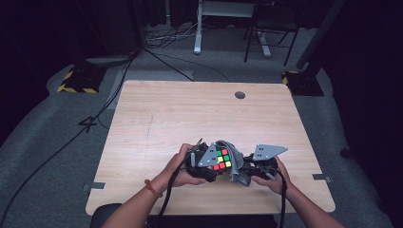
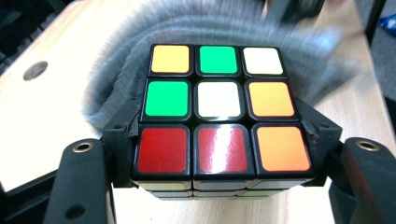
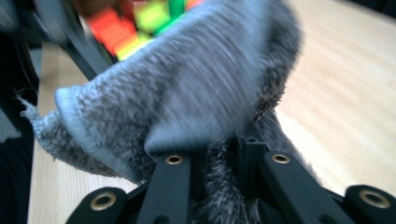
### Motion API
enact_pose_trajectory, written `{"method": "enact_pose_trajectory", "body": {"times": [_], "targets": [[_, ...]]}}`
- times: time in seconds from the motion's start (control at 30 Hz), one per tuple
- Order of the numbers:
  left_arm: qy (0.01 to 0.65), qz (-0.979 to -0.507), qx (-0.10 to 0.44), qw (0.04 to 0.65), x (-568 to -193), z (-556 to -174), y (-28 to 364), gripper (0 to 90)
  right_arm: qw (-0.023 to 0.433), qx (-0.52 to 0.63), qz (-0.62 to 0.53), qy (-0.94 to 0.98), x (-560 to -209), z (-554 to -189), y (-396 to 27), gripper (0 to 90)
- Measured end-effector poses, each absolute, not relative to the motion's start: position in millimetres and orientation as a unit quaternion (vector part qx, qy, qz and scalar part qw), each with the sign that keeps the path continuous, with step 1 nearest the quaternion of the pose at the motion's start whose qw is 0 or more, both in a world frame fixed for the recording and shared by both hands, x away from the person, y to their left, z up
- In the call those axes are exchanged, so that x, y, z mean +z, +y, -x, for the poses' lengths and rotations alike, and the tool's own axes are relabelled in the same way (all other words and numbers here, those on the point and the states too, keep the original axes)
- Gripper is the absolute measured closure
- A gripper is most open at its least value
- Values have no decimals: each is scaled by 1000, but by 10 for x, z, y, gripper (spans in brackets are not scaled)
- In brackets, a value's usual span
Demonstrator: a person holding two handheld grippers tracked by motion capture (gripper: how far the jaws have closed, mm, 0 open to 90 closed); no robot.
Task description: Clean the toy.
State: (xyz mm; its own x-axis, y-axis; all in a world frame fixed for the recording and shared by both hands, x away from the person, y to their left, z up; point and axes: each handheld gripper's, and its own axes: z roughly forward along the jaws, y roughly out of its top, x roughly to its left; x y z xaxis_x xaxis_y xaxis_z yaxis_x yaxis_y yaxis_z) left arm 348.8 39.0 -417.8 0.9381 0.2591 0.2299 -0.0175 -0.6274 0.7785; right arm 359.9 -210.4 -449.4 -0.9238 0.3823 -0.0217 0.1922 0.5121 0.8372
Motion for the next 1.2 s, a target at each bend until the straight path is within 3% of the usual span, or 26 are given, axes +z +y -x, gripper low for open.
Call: {"method": "enact_pose_trajectory", "body": {"times": [0.27, 0.37, 0.57, 0.8, 1.2], "targets": [[76, -887, 153, 429, -4183, -3518, 446, 334, 100, 495, -140, 852, -4373, -3482, -2147, 789], [74, -890, 150, 425, -4215, -3500, 409, 334, 122, 502, -136, 845, -4293, -3452, -2136, 789], [60, -894, 144, 420, -4214, -3433, 371, 335, 132, 498, -153, 844, -4327, -3552, -2097, 788], [70, -884, 155, 436, -4154, -3470, 451, 334, 105, 452, -155, 872, -4566, -3572, -2033, 789], [79, -891, 147, 421, -4235, -3490, 437, 333, 120, 505, -134, 844, -4371, -3437, -2105, 789]]}}
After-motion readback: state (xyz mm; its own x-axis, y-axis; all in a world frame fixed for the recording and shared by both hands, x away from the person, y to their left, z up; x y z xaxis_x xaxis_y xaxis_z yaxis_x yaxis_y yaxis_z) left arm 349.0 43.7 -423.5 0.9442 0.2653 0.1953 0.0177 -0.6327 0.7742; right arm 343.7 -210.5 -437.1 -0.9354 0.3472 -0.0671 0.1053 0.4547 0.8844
